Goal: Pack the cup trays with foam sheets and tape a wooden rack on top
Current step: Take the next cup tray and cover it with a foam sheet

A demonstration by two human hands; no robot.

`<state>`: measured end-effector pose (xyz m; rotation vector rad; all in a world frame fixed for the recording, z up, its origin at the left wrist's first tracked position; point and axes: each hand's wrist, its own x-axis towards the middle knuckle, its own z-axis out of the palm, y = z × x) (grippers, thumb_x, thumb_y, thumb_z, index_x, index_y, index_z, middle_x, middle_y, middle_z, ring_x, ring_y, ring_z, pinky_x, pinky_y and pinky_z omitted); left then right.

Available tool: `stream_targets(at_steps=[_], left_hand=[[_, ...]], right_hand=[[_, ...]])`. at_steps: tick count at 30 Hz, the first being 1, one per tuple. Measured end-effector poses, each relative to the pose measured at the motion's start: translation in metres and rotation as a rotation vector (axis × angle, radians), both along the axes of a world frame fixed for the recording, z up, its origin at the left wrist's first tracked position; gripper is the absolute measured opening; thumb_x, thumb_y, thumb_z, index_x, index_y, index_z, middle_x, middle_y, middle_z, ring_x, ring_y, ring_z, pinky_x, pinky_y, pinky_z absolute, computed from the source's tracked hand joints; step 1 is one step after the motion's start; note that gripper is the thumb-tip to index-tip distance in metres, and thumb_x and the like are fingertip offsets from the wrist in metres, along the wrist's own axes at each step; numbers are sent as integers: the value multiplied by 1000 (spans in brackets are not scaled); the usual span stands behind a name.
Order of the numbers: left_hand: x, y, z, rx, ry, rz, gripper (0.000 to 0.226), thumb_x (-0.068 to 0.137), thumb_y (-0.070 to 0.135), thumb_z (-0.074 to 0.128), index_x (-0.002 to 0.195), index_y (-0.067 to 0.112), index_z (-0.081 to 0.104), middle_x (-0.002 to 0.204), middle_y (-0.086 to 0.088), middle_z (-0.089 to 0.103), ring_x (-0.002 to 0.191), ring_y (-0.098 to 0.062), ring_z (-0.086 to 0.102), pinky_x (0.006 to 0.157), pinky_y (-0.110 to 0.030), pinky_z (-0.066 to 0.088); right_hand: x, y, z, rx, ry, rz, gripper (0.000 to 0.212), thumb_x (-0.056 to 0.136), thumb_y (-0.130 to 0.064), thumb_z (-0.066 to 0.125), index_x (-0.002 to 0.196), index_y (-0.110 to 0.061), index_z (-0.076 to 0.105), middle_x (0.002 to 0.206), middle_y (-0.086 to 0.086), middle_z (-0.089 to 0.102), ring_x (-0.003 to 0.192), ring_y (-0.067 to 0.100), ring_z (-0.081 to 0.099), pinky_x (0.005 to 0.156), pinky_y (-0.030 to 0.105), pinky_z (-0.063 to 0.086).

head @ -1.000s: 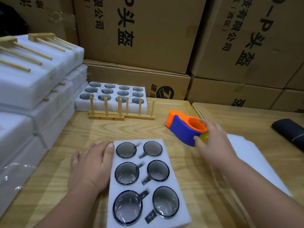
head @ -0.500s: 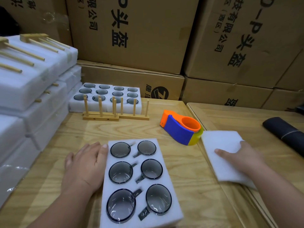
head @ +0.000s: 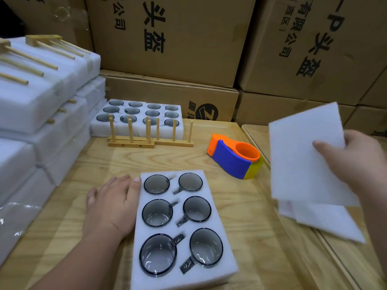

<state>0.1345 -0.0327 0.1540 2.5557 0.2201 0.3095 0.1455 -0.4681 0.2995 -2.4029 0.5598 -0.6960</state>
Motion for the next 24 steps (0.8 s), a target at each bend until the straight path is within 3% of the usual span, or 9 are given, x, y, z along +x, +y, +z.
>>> stream_targets(at_steps=[3,7,10,13,17,20,24], left_hand=[[0,-1,0,-13,-15,6,93,82,71,-1,134,28,63,151,7,53,149,-16,34,125,-48,10],[0,-1,0,-8,-15,8,96,80,72,-3,133,27,63,151,6,53,148,-16,34,125,-48,9],[1,0,-1,-7,-22,7,97,80,73,-4,132,26,64,149,6,55,147,-16,37,125,-48,10],[0,-1,-1,1,-25,9,96,81,72,-4,133,27,63,145,7,57,142,-15,41,124,-49,11],[2,0,-1,4,-21,9,94,81,70,-4,131,27,63,143,7,57,140,-14,42,124,-49,10],[2,0,-2,-3,-23,13,95,81,71,-4,132,27,63,145,7,56,140,-13,41,124,-48,10],[3,1,-2,-3,-14,16,97,80,71,-5,135,27,62,147,7,55,143,-14,38,124,-49,10]], right_hand=[[-3,37,20,202,-261,118,44,84,-48,68,120,-22,64,101,-7,71,80,7,65,65,24,46],[-10,108,29,525,-390,333,27,81,-40,69,105,-28,66,93,-17,75,79,-1,72,63,25,52],[-7,145,12,687,-258,461,29,83,-31,72,109,-29,60,92,-13,77,80,6,75,66,33,58],[-4,167,-14,788,41,569,53,81,-28,77,125,-34,50,91,-12,78,76,15,78,64,41,62],[5,180,-29,763,251,634,91,65,-34,79,146,-43,40,117,-3,73,84,26,78,76,54,63],[12,179,-33,778,278,623,81,72,-29,75,145,-44,42,115,-1,73,82,26,78,71,50,64],[19,173,-39,912,237,581,41,90,-13,64,127,-30,60,98,2,79,76,24,78,57,39,61]])
